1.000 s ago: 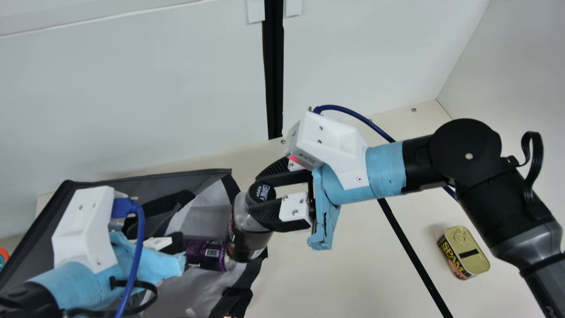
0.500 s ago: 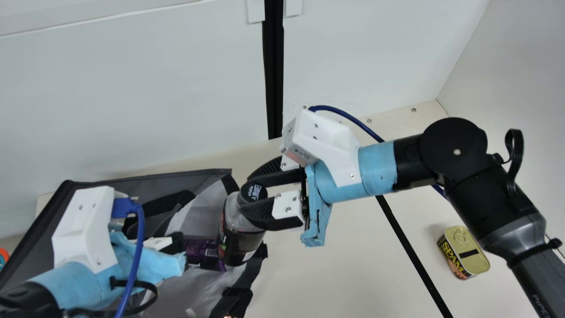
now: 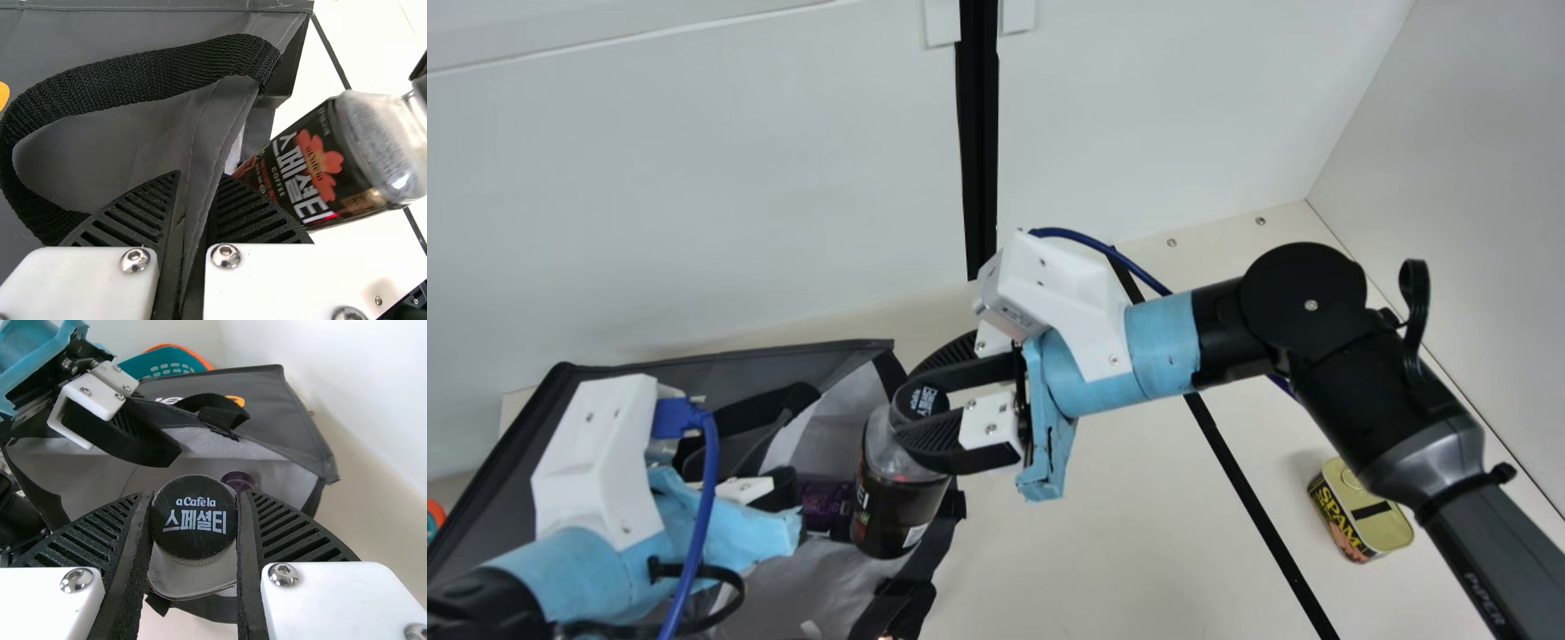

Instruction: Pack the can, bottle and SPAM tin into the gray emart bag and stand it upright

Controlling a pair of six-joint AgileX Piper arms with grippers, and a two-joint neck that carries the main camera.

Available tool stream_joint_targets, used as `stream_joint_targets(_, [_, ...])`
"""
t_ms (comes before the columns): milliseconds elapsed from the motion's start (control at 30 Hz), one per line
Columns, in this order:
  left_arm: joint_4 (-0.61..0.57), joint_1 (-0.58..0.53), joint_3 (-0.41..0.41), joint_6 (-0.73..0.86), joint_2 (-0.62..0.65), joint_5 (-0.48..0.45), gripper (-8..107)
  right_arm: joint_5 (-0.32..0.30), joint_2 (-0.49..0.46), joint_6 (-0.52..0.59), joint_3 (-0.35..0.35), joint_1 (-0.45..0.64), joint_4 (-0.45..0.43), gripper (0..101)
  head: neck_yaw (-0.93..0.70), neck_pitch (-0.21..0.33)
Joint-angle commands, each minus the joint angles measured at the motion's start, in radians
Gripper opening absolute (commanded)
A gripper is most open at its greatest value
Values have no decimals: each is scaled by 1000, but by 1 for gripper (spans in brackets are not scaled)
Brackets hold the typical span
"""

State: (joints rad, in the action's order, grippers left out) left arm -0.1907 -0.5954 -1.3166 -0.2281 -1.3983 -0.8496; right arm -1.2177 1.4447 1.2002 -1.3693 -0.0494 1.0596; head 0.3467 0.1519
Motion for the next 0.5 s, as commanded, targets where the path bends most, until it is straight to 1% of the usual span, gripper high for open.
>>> stream_joint_targets(0, [0, 0, 0, 0, 0, 0, -8, -2, 3, -4, 4, -3, 3, 0, 2, 23])
stream_joint_targets(467, [0, 0, 0, 0, 0, 0, -8, -2, 28, -9, 48, -39, 27, 0, 2, 23])
